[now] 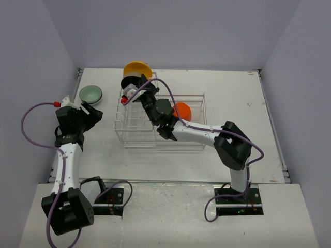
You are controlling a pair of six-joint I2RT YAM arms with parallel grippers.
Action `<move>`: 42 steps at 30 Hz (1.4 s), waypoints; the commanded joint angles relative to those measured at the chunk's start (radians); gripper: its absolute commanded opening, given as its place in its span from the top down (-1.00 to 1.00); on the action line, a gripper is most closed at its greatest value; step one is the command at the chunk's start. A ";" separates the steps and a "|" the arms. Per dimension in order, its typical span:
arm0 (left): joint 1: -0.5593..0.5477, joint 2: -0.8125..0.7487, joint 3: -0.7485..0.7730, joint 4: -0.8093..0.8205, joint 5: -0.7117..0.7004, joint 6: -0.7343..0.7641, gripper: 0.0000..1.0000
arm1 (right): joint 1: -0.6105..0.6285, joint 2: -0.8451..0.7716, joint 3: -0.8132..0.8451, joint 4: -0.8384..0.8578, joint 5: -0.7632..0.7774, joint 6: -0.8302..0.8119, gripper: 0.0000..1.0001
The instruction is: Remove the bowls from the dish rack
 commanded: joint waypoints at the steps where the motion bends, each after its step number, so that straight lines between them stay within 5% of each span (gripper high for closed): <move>1: -0.008 0.004 -0.012 0.066 0.018 0.010 -0.49 | 0.018 0.016 0.013 0.183 -0.020 -0.052 1.00; 22: -0.026 0.047 0.000 0.111 0.030 0.015 -0.49 | 0.027 0.051 0.016 0.358 0.001 -0.199 1.00; 42: -0.038 0.062 0.030 0.079 0.016 0.009 -0.49 | 0.033 -0.100 -0.028 0.283 0.006 -0.191 1.00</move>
